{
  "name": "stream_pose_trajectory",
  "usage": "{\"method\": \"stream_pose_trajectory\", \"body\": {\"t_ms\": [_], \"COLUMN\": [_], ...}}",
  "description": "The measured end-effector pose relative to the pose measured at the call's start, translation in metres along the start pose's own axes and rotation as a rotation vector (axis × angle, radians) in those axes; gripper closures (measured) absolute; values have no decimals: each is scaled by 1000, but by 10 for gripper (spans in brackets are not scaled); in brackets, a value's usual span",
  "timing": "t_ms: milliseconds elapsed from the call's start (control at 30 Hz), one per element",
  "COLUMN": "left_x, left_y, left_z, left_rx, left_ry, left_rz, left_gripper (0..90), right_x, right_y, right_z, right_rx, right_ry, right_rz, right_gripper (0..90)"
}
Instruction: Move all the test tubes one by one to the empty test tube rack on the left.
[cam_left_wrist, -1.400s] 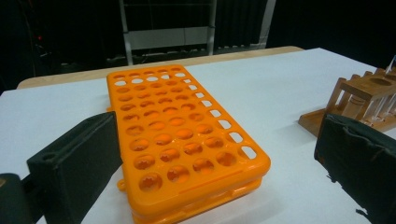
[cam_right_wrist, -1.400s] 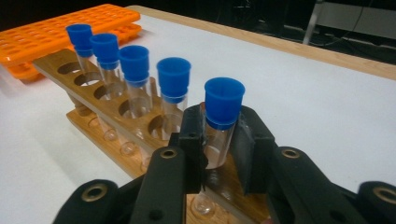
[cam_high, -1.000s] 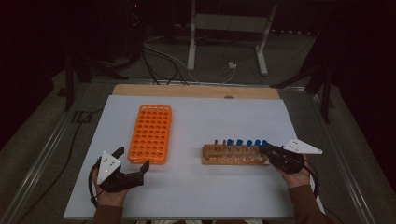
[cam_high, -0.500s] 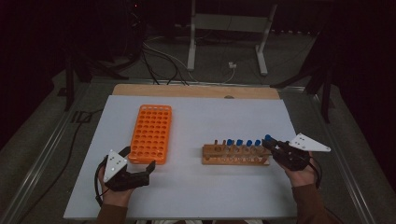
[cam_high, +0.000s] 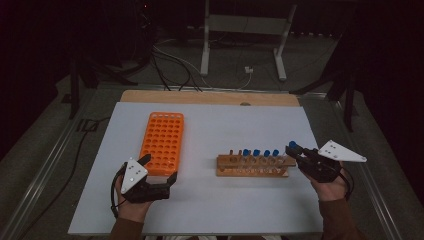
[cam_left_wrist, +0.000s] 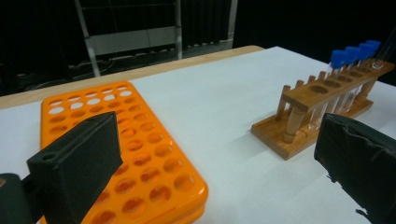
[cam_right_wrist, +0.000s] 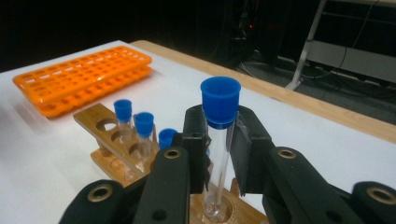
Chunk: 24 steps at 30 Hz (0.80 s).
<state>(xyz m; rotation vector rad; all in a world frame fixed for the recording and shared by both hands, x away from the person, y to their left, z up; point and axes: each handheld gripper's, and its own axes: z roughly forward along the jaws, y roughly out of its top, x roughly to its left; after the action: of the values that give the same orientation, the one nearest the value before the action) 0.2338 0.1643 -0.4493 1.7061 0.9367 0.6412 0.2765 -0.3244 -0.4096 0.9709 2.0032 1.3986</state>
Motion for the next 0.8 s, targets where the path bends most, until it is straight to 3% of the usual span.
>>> {"method": "stream_pose_trajectory", "body": {"t_ms": [333,800], "left_x": [-13,-35], "left_y": [13,20], "left_z": [14,36], "left_rx": [-24,-18], "left_ry": [-58,-131], "left_rz": [-4,18], "left_gripper": [16,15], "right_x": [14,26], "right_y": [8,7], "right_z": [0,13], "right_rx": [4,2], "right_ry": [40,137], "right_rz": [-27,16], "right_gripper": [766,766]}}
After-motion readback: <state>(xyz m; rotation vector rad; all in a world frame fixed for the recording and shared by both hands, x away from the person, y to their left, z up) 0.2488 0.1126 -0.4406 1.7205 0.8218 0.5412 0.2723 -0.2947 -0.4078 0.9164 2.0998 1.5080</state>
